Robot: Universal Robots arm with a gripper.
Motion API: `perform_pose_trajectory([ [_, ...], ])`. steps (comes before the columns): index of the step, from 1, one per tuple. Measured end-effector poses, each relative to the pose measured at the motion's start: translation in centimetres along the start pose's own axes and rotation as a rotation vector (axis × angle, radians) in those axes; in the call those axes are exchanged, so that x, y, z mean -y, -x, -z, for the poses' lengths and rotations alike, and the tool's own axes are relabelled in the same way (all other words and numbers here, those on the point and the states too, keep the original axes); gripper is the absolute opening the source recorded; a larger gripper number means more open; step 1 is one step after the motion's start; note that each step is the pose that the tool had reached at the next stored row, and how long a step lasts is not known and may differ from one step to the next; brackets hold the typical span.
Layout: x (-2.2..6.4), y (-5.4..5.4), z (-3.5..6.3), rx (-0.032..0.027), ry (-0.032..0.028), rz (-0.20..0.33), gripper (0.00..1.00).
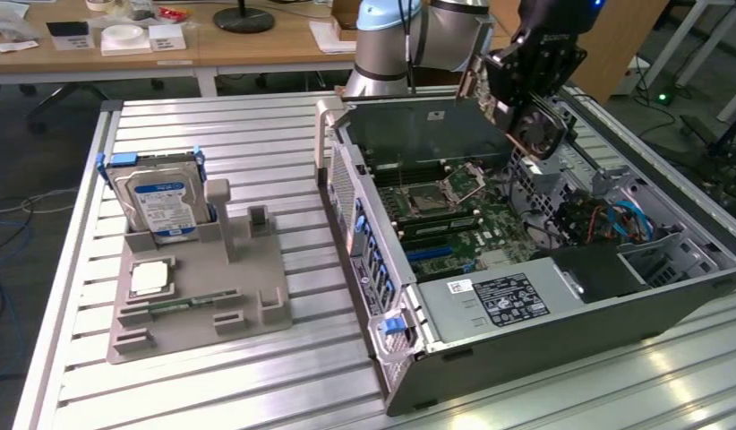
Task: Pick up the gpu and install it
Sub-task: 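Insert the gpu into the slot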
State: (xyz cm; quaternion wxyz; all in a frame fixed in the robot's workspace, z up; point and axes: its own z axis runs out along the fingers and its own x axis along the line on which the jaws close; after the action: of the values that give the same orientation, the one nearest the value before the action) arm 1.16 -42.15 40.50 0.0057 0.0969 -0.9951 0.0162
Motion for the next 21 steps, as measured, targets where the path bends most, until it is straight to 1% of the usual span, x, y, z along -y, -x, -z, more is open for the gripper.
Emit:
perform_pose_trajectory([
  [21,0.00,0.00,-0.01,0.0089,-0.0040,0.282,0.28],
])
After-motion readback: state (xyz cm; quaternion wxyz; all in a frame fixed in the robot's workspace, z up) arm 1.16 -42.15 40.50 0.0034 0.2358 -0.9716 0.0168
